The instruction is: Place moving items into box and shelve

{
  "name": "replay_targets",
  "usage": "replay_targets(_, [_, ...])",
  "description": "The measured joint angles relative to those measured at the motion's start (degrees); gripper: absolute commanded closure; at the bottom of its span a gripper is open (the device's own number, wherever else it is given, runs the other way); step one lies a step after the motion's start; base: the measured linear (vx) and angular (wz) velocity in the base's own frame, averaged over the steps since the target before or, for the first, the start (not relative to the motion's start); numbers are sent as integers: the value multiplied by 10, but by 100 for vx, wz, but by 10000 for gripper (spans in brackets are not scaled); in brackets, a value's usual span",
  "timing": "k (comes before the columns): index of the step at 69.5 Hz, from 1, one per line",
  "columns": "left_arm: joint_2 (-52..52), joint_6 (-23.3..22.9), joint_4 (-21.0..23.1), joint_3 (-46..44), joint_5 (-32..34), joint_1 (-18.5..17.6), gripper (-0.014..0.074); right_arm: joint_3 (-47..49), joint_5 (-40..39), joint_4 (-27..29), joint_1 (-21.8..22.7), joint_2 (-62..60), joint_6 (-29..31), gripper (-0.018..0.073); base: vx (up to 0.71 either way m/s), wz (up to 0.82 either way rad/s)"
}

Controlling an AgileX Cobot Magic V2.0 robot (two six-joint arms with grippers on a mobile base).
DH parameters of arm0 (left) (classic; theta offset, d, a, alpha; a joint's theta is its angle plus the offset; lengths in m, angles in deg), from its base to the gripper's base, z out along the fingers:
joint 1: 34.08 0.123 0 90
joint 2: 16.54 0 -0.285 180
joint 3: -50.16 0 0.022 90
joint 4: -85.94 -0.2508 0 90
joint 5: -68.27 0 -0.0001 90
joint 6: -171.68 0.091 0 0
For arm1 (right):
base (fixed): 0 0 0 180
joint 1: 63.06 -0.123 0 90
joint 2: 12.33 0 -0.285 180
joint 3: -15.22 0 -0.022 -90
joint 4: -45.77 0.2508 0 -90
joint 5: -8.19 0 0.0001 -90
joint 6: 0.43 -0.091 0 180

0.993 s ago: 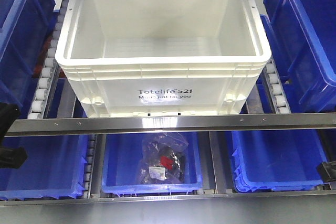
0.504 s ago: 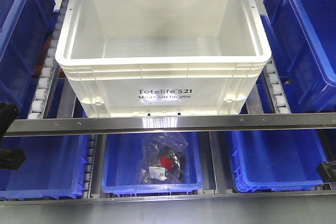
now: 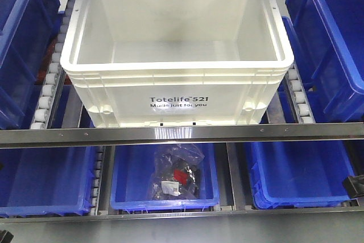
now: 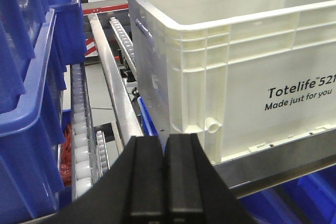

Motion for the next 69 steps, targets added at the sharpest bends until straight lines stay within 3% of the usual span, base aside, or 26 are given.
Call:
replay_targets(59, [1,0,0,1,-19,0,604,-1,3,1,0,0,3,567,0,0])
replay_targets(69, [1,0,0,1,-19,0,604,-11,45,-34,0,-18,-28,567,0,0])
